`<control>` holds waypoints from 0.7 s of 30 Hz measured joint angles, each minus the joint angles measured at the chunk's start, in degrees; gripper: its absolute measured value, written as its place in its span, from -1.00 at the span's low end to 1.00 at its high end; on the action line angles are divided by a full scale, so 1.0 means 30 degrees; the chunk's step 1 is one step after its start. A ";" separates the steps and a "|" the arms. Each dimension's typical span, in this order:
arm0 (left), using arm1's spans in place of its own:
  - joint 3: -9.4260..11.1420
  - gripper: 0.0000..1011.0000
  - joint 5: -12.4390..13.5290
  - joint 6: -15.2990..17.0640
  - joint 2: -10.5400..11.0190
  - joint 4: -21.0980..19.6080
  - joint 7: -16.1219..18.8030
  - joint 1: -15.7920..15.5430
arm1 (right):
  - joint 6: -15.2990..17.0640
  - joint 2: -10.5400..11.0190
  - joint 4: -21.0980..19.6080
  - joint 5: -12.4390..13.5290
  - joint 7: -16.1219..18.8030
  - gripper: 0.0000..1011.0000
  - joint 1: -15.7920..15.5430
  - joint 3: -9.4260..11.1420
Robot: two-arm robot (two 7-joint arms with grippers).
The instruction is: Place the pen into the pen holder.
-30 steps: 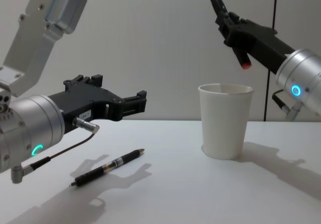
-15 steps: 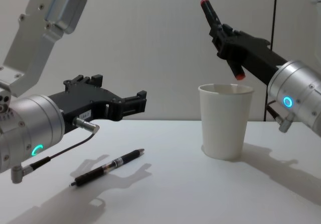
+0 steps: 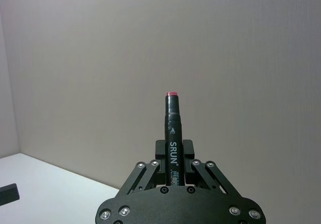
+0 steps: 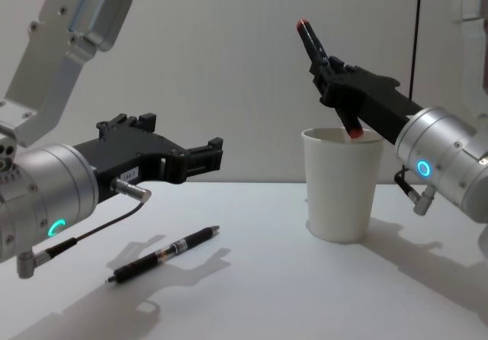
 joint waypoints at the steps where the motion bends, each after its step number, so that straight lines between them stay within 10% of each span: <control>1: 0.0000 0.98 0.0000 0.0001 0.0000 0.0000 0.0000 0.0000 | 0.0010 -0.0041 0.0072 -0.0039 -0.0045 -0.62 0.0015 -0.0003; 16: -0.0001 0.98 0.0000 0.0001 0.0000 0.0001 0.0000 0.0000 | -0.0003 -0.0246 0.0403 -0.0405 -0.0330 -0.58 0.0048 0.0020; 21: 0.0000 0.98 0.0000 0.0001 -0.0001 0.0000 -0.0001 0.0000 | -0.0009 -0.0280 0.0455 -0.0449 -0.0368 -0.19 0.0057 0.0029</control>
